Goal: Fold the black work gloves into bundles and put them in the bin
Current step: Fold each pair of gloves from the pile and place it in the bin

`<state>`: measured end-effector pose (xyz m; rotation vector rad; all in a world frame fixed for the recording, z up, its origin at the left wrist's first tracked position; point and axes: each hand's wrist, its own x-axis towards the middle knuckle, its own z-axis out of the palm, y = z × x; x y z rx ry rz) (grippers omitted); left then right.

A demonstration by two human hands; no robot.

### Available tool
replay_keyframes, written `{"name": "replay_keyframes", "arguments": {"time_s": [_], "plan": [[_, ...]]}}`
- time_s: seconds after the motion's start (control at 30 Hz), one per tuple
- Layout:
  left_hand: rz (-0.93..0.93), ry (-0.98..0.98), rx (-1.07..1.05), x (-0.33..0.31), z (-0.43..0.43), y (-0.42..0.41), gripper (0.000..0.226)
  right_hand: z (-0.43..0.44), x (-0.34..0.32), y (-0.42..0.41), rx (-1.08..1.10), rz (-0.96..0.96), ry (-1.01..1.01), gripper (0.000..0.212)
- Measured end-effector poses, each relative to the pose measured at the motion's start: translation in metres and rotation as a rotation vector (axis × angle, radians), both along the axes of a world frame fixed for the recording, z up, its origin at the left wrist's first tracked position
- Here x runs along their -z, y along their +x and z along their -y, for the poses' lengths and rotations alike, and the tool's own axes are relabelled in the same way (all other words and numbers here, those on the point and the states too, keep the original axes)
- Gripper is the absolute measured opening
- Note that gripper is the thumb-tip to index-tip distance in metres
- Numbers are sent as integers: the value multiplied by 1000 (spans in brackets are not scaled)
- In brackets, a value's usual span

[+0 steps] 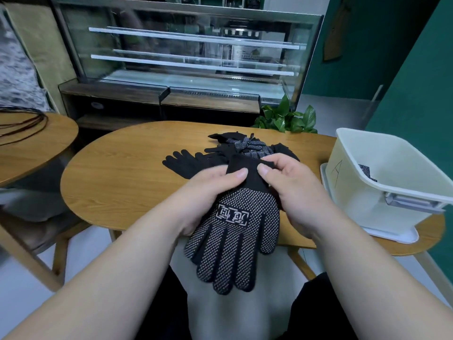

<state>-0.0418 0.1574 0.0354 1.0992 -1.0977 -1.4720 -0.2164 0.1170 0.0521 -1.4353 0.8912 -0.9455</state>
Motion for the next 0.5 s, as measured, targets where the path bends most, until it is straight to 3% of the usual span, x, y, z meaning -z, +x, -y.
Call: {"name": "replay_keyframes", "arguments": {"time_s": [0.07,0.2,0.5], "plan": [[-138,126,97,10,-3,0,33,4,1,1,36,71,54,15],[-341,107,226,37,-5,1,48,11,2,-2,76,77,80,15],[91,-35,-14,27,3,-2,25,20,-3,-15,72,-67,8,12]]}}
